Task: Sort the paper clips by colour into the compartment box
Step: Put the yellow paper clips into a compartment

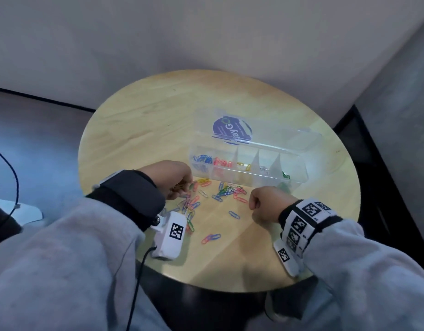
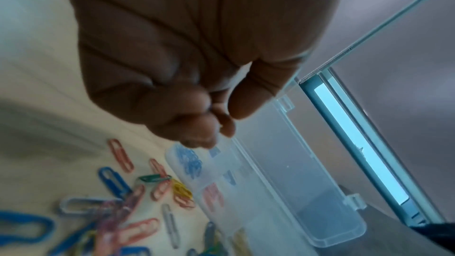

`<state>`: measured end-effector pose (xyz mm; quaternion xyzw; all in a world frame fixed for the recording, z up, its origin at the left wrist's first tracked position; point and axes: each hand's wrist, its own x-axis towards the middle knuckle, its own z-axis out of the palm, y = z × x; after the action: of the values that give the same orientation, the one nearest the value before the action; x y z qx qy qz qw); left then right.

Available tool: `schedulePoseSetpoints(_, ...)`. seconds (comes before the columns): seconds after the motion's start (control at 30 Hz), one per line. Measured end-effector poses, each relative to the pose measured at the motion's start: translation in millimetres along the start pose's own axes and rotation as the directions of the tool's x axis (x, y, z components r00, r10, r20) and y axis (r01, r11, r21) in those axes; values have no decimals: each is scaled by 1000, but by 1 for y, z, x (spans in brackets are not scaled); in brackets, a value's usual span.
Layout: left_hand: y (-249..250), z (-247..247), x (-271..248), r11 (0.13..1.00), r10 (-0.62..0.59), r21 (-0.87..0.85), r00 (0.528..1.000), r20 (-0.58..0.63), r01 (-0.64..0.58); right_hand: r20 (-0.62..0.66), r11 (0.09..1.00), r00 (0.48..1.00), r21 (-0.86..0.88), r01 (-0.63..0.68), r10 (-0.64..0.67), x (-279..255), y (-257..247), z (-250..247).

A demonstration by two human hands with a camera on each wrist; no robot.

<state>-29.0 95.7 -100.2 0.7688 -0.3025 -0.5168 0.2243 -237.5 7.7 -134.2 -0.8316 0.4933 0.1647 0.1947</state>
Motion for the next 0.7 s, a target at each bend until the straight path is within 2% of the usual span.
schedulePoseSetpoints(0.07, -5, -3, 0, 991, 31, 128, 1000, -5, -30, 21, 1000, 1000, -16, 6, -6, -2, -4, -5)
schedulePoseSetpoints(0.17, -16, -4, -5, 886, 117, 454, 993, -11, -99, 22, 998, 999, 46, 44, -45, -3, -9, -15)
schedulePoseSetpoints(0.23, -24, -1, -6, 842, 144, 526, 990, -7, -119, 21, 971, 998, 233, 54, -61, -2, -13, -16)
schedulePoseSetpoints(0.33, -27, 8, -7, 801, 184, 576, 983, 21, -162, 75, 848, 991, 527, 52, -108, 2, -24, -13)
schedulePoseSetpoints(0.4, -26, 13, -8, 751, 228, 631, 973, 28, -194, 104, 782, 984, 621, 51, -147, 4, -32, -10)
schedulePoseSetpoints(0.47, -25, 16, -9, 696, 261, 684, 964, 38, -216, 115, 807, 981, 588, 58, -154, 7, -40, -10)
schedulePoseSetpoints(0.57, -25, 20, -7, 644, 264, 734, 963, 52, -216, 102, 897, 983, 432, 97, -155, 8, -54, -14)
schedulePoseSetpoints(0.63, -26, 21, -4, 633, 278, 741, 959, 53, -224, 56, 963, 981, 208, 170, -186, 8, -62, -17)
schedulePoseSetpoints(0.7, -27, 21, 0, 626, 302, 740, 951, 65, -249, 33, 972, 971, -19, 236, -235, 11, -71, -18)
